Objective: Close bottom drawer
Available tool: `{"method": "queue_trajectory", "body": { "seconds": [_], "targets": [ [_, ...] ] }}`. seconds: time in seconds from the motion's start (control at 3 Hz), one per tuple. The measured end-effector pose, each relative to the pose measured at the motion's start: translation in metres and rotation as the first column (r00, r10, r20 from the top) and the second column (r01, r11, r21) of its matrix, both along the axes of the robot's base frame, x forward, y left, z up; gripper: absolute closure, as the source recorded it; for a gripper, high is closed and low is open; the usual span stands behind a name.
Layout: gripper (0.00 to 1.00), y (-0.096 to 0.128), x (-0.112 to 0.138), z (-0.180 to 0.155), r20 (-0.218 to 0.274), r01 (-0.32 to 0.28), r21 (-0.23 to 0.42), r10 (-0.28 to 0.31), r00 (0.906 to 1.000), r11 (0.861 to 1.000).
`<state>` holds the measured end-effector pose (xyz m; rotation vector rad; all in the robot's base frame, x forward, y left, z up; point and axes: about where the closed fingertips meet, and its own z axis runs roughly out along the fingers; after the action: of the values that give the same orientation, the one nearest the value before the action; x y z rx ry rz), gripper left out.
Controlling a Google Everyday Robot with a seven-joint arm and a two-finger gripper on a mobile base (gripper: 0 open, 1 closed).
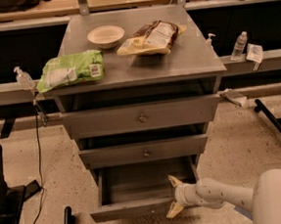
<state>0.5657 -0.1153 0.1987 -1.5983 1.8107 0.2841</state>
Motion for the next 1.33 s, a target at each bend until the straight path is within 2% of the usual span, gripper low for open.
{"method": "queue_trajectory", "body": {
  "seconds": [0.33,0.67,1.33],
  "targets": [
    [0.0,-0.002,0.027,-0.002,0.009,0.032,0.036,-0.033,0.9994,0.999],
    [0.0,-0.006,0.074,0.008,0.042,0.064,0.082,-0.067,0.9969,0.995],
    [0.0,-0.004,0.101,0.012,0.058,0.071,0.097,-0.077,0.9953,0.993]
  ]
}}
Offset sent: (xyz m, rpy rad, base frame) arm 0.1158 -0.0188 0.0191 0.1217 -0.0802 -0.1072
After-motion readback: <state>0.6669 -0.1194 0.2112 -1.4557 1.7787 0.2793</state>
